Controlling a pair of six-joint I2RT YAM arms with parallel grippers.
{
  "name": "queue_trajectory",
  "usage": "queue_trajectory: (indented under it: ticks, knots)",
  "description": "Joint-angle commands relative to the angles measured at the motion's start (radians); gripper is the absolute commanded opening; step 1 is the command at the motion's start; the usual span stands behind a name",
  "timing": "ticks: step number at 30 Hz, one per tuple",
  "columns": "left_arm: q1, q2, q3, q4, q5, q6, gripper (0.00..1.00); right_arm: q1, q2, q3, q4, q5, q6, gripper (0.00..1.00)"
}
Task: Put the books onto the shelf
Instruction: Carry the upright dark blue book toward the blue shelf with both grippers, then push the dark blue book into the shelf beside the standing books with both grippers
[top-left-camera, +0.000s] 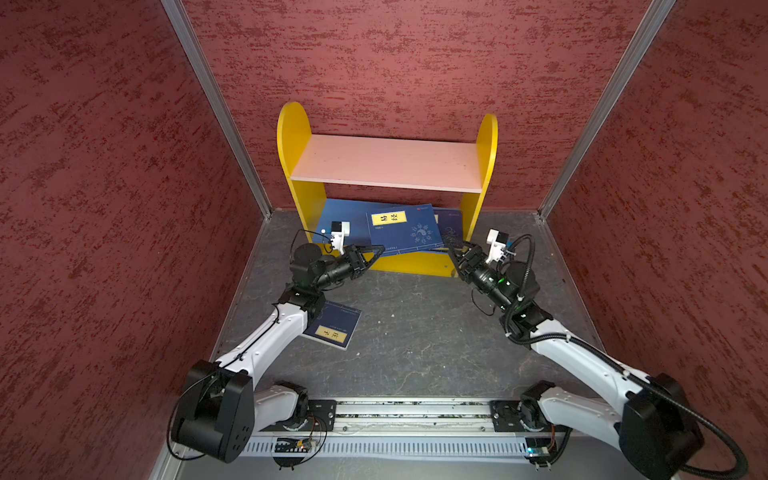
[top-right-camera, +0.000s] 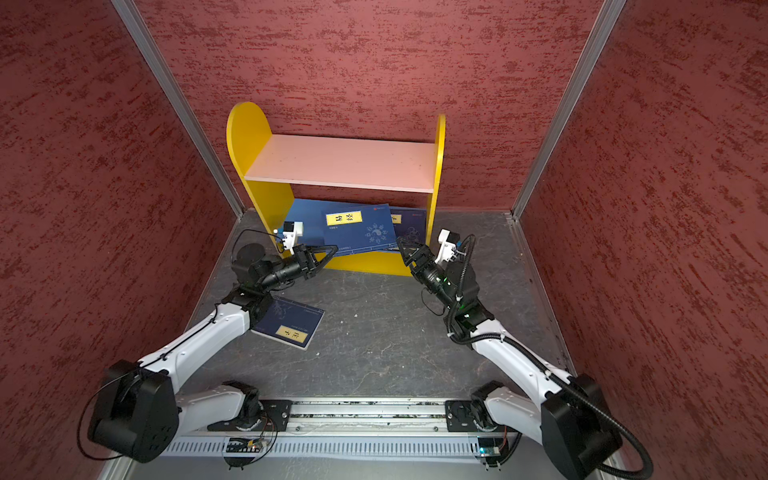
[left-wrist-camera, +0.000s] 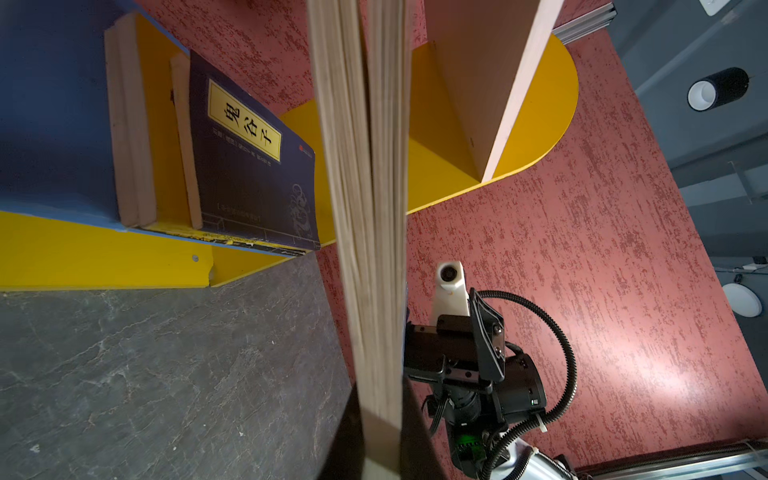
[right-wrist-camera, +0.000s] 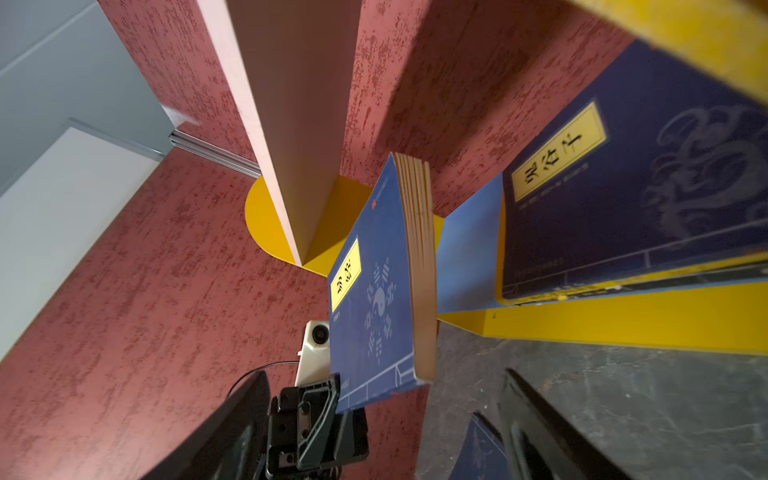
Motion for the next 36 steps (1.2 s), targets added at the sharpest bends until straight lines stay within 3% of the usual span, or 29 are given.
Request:
queue_trajectory:
  ticks: [1,8,14,20,25,36]
  knots:
    - [0.031,0.043,0.057,-0.010,0.109,0.028,0.00,-0.002,-0.065,0.040,-0.244,0.122,-0.148,0.97]
    - [0.054,0.172,0.217,-0.168,0.181,0.133,0.00,-0.002,-0.126,0.083,-0.503,0.277,-0.335,0.99]
    - [0.054,0.282,0.350,-0.256,0.206,0.204,0.00,-0.002,-0.058,0.153,-0.526,0.348,-0.477,0.99]
    - [0.039,0.383,0.430,-0.265,0.203,0.212,0.00,-0.010,0.090,0.215,-0.390,0.394,-0.504,0.99]
    - [0.001,0.466,0.499,-0.277,0.211,0.232,0.00,-0.011,0.202,0.300,-0.387,0.427,-0.509,0.99]
    - [-0.059,0.566,0.591,-0.332,0.149,0.259,0.00,-0.025,0.238,0.318,-0.386,0.454,-0.526,0.99]
